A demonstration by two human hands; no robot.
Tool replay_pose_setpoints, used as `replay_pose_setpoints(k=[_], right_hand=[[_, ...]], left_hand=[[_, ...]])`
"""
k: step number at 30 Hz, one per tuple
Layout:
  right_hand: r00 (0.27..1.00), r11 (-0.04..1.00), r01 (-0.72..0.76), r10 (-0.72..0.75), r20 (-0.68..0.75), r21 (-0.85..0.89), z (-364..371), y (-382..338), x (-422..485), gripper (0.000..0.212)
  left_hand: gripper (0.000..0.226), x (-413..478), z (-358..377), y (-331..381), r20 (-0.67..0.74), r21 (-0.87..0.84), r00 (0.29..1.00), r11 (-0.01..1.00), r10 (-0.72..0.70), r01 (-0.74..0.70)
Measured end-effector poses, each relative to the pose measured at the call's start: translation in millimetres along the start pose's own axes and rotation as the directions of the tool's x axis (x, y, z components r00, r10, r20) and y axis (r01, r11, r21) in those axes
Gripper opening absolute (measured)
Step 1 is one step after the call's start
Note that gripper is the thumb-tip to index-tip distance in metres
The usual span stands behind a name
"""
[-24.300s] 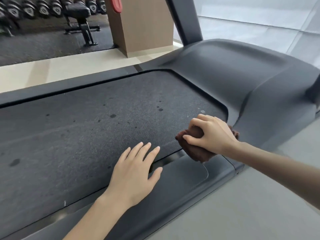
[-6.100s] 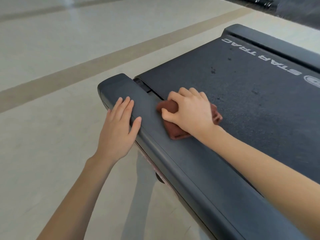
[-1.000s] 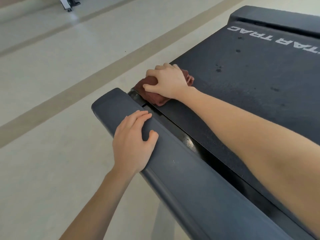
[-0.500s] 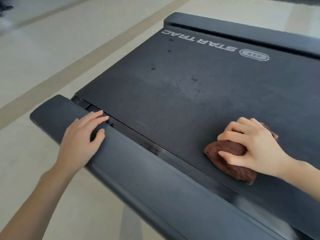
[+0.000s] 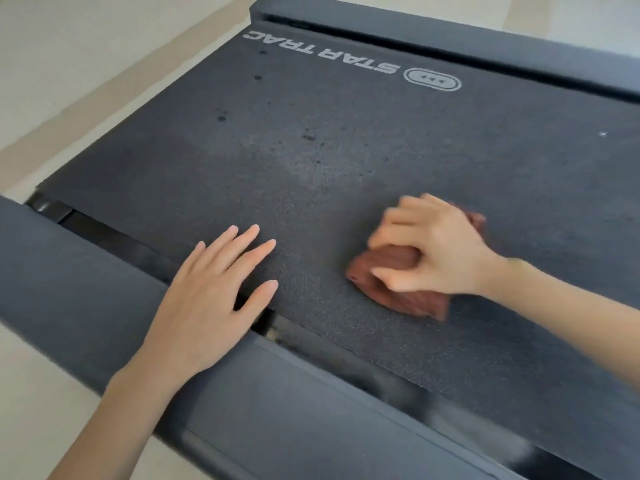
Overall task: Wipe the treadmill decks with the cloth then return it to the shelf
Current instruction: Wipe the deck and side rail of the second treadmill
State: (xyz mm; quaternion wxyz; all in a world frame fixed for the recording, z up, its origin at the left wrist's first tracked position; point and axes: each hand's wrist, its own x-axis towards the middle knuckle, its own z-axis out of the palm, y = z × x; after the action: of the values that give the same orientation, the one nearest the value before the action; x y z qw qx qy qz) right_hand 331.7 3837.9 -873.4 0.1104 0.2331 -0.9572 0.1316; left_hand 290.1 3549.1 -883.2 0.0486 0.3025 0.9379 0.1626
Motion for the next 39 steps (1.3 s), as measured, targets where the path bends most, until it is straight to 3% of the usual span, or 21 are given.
replay_pose_setpoints(k=[7,10,15,20,24,39], right_hand=[[0.993,0.992,-0.117,0.117,-0.010,-0.044,48.7,12.9,156.9,0.033],[0.989,0.987,-0.147,0.145,-0.036,-0.068,58.7,11.9,180.9,0.035],[0.990,0.995,-0.103,0.102,-0.097,-0.012,43.5,-0.8,113.5,0.033],[0.999,0.999,0.007,-0.005,-0.052,0.042,8.5,-9.4,7.5,0.031],[0.998,0.997,0.057,-0.057,0.011,0.048,1.3,-7.7,2.9,0.031],[0.997,0.988,0.078,-0.081,0.017,0.132,82.8,-16.5,241.8,0.026]], left_hand=[[0.062,3.5,-2.0,1.9,0.014,0.005,1.000,1.000,0.016,-0.016],[0.055,3.8,-2.6,0.1,0.005,0.002,1.000,1.000,0.020,-0.020],[0.048,-1.1,-3.7,-1.5,-0.057,-0.085,0.998,0.996,0.000,-0.005],[0.044,-3.7,-6.4,-14.3,-0.071,-0.120,0.997,0.993,0.009,-0.017],[0.044,-2.1,-18.0,-42.2,-0.079,-0.063,0.997,0.998,-0.002,-0.003],[0.049,13.5,-66.7,-168.3,-0.091,-0.033,0.990,0.994,-0.105,0.102]])
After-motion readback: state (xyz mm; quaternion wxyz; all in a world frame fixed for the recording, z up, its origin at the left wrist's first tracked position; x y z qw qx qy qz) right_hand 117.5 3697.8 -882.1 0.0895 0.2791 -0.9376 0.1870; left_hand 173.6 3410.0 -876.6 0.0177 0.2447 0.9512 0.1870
